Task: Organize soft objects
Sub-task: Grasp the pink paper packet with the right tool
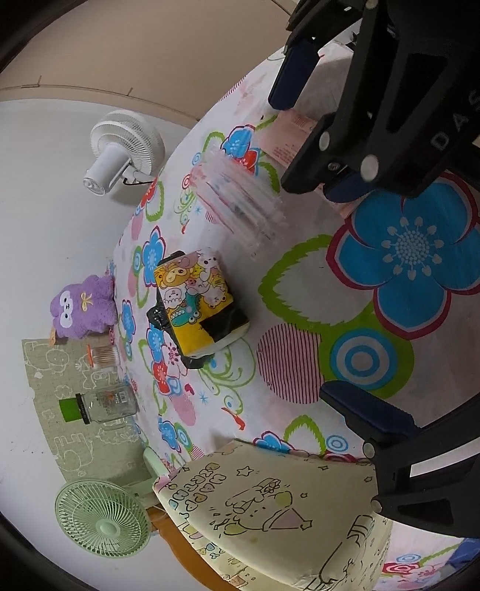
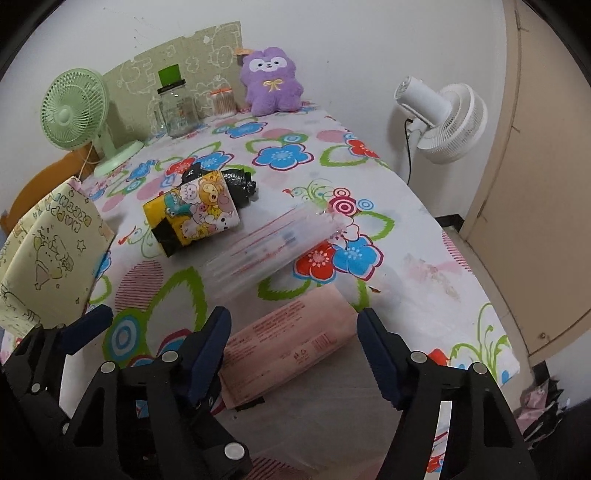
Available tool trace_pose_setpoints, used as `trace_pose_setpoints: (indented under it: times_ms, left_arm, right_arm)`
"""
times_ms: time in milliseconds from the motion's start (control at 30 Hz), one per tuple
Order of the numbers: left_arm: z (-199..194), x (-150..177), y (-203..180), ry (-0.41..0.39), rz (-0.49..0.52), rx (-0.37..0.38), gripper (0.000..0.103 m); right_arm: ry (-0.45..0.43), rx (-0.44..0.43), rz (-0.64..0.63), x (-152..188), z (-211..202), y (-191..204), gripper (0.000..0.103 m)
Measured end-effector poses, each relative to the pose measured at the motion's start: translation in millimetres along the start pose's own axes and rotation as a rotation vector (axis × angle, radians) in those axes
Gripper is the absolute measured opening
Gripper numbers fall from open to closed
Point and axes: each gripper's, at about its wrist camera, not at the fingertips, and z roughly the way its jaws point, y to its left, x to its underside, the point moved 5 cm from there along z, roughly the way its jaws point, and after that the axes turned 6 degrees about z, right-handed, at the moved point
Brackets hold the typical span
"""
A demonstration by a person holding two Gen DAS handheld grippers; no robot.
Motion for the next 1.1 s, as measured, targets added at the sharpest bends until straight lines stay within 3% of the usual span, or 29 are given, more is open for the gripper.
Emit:
trace_pose_setpoints:
  times_ms: [433, 733, 800, 1100]
  left_arm:
    - [-5, -4, 8, -0.014, -0.022, 0.011, 0.098]
    - [-7, 1, 13, -0.015, -0.005, 0.003, 0.098]
    - [-4, 4, 15, 0.0, -0.002, -0.004, 0.098]
    - [0, 8, 20, 0.012, -0.003, -0.016, 0.096]
  right_arm:
    - [-0.004, -0.033, 0.004, -8, 8, 10, 0.072]
    - [-0.016, 0.023, 0.002, -2, -5, 8, 0.072]
    - [0.014, 0.008, 0.02, 1, -2, 7, 0.063]
    - [0.035, 0.012, -0.001, 5, 8, 22, 0.062]
